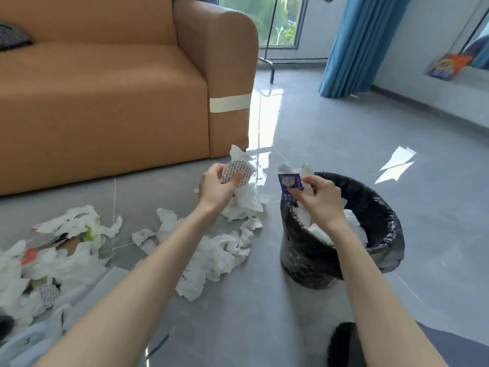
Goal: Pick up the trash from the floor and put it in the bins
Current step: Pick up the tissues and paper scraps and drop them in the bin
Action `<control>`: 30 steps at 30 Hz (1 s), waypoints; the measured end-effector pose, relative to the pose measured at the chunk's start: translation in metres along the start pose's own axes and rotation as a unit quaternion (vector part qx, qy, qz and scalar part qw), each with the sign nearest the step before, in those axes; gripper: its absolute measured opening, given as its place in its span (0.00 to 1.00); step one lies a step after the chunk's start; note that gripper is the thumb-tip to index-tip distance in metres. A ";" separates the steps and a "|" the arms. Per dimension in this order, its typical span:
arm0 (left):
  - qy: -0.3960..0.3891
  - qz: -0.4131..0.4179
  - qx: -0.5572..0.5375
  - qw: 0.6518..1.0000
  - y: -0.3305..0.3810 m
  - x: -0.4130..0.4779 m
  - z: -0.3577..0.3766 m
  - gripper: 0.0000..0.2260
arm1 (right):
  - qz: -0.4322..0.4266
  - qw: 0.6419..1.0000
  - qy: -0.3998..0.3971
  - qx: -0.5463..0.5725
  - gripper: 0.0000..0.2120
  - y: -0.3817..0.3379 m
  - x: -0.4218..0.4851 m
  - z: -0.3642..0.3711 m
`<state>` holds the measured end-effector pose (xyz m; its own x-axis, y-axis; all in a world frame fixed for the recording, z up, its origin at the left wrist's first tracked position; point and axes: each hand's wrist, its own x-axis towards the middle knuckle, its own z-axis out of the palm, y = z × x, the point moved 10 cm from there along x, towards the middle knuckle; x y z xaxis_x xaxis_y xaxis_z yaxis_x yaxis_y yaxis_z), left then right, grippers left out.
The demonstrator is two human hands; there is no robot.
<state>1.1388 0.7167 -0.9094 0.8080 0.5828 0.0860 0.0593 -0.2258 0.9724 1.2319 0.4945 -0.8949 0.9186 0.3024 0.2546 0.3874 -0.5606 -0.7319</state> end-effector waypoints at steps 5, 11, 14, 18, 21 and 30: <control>-0.067 0.011 -0.010 0.998 0.021 -0.007 0.083 0.08 | 0.084 0.996 0.026 -0.033 0.14 0.061 0.001 -0.056; -0.158 -0.035 0.015 0.987 -0.002 -0.020 0.172 0.14 | 0.151 0.985 -0.043 -0.078 0.17 0.111 -0.006 -0.056; -0.210 -0.048 0.060 0.975 -0.018 -0.028 0.193 0.20 | 0.164 0.983 -0.038 -0.078 0.18 0.113 -0.007 -0.062; -0.203 -0.024 0.054 0.977 -0.013 -0.026 0.186 0.22 | 0.153 0.984 0.011 -0.092 0.17 0.102 -0.003 -0.076; -0.187 -0.026 0.020 0.982 -0.010 -0.020 0.168 0.20 | 0.136 0.988 0.033 -0.067 0.15 0.086 0.001 -0.075; -0.107 -0.055 -0.009 0.993 -0.035 -0.013 0.078 0.14 | 0.059 0.997 -0.041 -0.026 0.12 0.023 -0.005 0.004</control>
<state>1.1713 0.6561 -0.9612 0.9031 0.4241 -0.0673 0.1453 -0.1543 0.9773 1.2359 0.4833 -0.9159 0.9490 0.2935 0.1148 0.2831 -0.6338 -0.7198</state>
